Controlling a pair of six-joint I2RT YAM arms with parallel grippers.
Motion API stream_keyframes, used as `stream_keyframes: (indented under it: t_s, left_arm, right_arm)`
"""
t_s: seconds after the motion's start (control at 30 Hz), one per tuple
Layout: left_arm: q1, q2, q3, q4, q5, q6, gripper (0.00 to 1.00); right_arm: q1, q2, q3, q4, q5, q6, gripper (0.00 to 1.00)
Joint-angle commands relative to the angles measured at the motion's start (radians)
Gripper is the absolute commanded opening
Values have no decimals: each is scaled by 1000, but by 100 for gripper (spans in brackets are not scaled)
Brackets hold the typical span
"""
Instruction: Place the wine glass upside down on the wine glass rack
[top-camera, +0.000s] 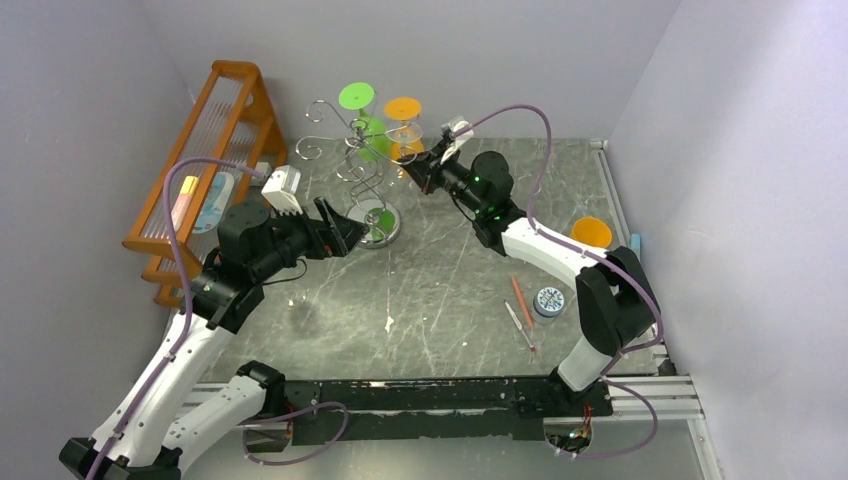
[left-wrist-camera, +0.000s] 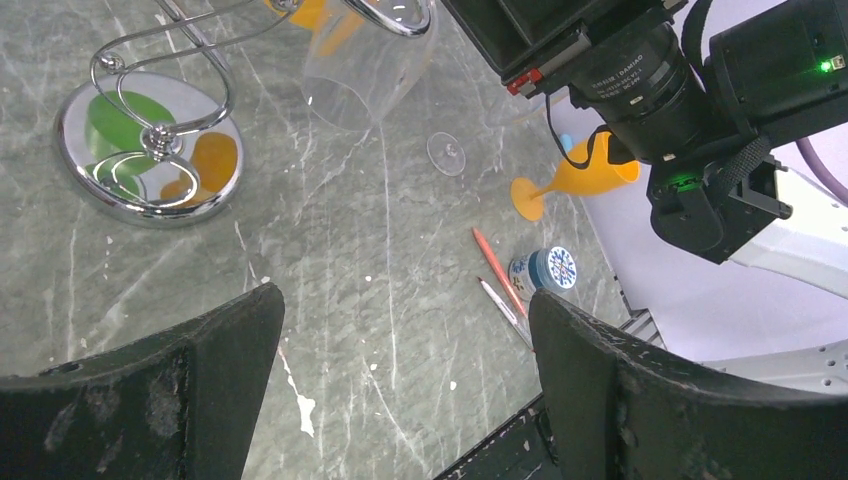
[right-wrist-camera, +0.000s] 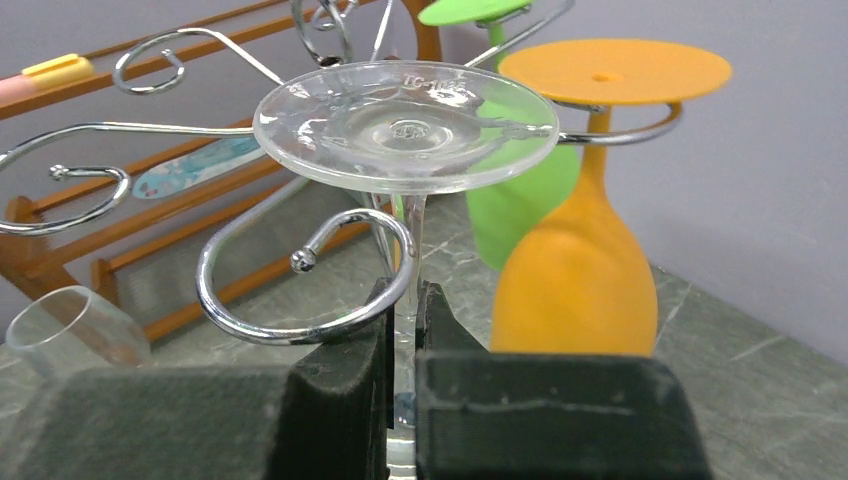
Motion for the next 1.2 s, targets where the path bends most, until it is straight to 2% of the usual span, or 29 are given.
stream_keyframes:
  t_s: [0.0, 0.23, 0.53, 0.93, 1.17]
  left_arm:
    - [2, -5, -3, -14, -24, 11, 95]
    - [2, 3, 1, -25, -30, 14, 95]
    - [2, 7, -3, -19, -20, 3, 95]
    - [2, 8, -12, -19, -21, -10, 95]
    - [2, 4, -12, -28, -27, -12, 95]
  right_arm:
    - [1, -2, 46, 47, -98, -11, 0]
    - [-3, 17, 73, 23, -183, -27, 0]
    - [-3, -17, 5, 90, -249, -27, 0]
    - [-5, -127, -145, 160, -159, -48, 0]
    - [-9, -133, -147, 151, -49, -37, 0]
